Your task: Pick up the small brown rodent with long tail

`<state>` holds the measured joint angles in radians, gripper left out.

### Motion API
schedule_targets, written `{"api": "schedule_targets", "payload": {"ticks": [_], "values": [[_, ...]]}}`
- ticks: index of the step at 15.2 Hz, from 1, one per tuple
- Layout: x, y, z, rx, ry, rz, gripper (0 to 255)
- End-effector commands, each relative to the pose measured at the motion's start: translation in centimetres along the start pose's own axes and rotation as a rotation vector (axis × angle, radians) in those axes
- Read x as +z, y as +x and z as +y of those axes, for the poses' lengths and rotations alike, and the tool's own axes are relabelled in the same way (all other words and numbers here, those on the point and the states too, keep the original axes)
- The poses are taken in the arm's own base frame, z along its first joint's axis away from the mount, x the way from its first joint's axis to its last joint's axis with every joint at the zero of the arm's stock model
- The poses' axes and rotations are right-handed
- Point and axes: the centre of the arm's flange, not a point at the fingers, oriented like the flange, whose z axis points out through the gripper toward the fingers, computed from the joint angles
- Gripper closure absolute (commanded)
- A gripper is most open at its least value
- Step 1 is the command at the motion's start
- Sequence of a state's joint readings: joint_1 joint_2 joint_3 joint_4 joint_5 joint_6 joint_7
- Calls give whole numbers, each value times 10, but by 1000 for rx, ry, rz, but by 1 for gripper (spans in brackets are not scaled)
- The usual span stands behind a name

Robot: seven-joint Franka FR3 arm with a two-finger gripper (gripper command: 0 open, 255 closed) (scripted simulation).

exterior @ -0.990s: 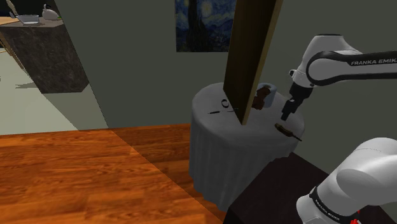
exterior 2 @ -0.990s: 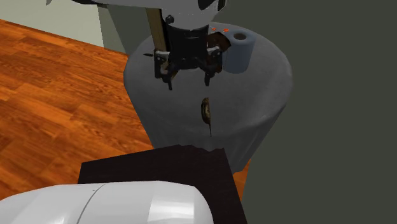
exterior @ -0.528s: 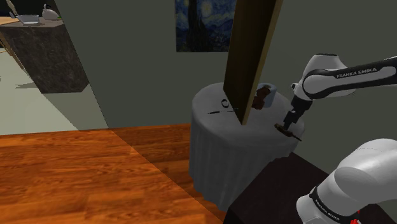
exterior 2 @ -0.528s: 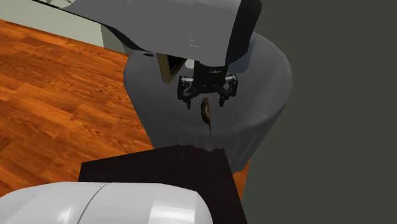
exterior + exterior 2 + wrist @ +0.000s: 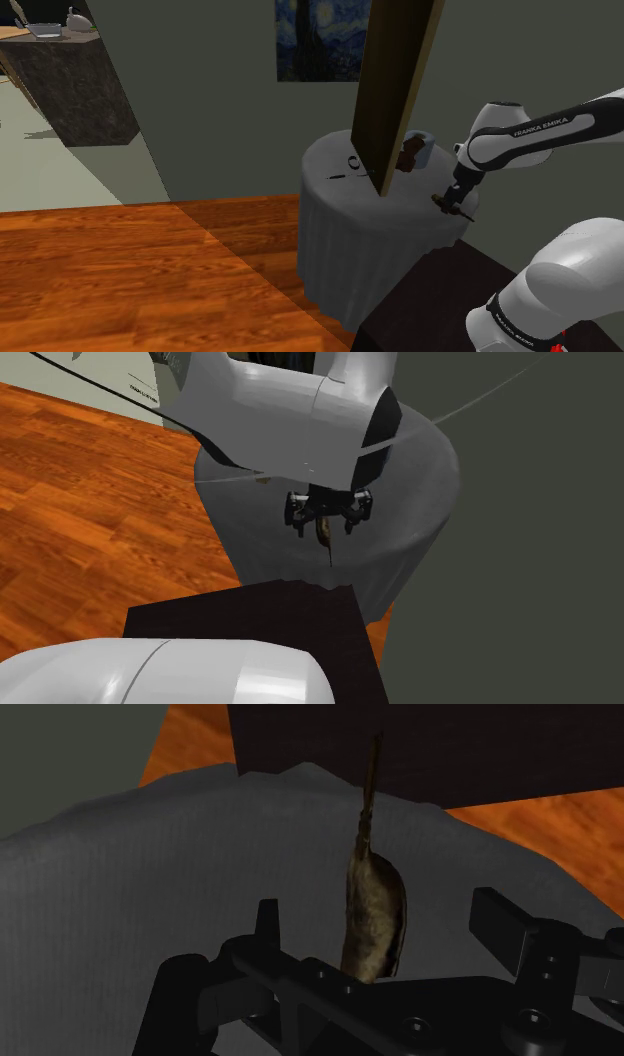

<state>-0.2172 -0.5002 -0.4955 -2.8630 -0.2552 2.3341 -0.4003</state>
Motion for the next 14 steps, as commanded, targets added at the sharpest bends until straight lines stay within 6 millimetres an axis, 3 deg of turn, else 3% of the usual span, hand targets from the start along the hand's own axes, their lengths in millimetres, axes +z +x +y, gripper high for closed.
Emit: {"api": "schedule_targets", "payload": {"ticks": [1, 2, 11, 14], "values": [[3, 0, 1, 0, 0, 1, 0], [4, 0, 1, 0, 0, 1, 255], [3, 0, 1, 0, 0, 1, 255], [-12, -1, -1, 0, 0, 1, 255]]}}
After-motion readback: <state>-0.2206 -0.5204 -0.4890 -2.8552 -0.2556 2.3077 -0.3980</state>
